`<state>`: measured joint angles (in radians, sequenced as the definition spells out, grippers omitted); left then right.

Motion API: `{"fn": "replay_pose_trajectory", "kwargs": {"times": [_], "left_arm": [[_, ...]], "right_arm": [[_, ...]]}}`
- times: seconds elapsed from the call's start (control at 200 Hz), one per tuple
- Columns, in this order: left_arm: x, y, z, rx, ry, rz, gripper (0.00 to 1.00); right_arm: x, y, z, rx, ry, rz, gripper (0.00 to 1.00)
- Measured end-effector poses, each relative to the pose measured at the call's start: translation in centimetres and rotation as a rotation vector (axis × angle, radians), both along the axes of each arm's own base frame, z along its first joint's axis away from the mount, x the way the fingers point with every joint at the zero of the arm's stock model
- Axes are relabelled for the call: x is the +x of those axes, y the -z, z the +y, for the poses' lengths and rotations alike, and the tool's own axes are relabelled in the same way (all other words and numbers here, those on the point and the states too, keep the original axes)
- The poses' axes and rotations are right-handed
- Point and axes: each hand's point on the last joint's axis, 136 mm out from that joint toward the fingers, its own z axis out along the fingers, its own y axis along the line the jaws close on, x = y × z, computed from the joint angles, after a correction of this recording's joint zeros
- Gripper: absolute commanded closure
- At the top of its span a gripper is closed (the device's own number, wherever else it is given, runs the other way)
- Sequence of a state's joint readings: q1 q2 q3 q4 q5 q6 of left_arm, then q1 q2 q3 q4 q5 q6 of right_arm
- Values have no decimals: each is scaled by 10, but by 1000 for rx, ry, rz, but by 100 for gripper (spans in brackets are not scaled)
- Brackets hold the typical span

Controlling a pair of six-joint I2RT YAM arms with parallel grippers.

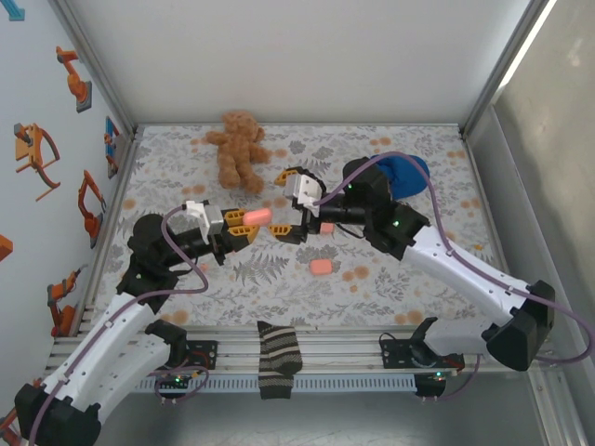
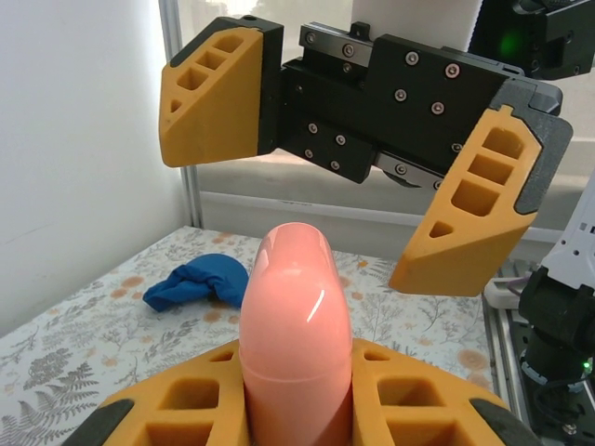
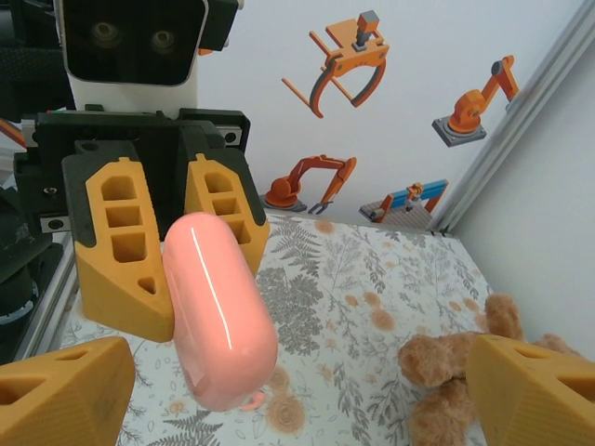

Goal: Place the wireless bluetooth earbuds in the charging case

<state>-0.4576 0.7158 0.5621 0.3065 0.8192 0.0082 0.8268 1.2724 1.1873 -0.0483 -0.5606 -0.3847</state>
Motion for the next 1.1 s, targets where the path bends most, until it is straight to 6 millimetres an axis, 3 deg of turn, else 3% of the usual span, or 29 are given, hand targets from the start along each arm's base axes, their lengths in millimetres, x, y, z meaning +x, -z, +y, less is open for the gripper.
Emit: {"fn": "replay_pose_trajectory", "kwargs": {"times": [0.245, 0.726, 1.102], "left_arm": [[-1, -1, 0, 1, 0, -16, 90], [1, 0, 1, 6, -15, -21, 90], [0, 1, 0, 11, -10, -22, 91]], "right_arm": [[8, -1, 6, 3, 12, 3, 11], [21, -21, 3, 24, 91, -34, 11], [27, -18, 4, 9, 111, -29, 11]]}}
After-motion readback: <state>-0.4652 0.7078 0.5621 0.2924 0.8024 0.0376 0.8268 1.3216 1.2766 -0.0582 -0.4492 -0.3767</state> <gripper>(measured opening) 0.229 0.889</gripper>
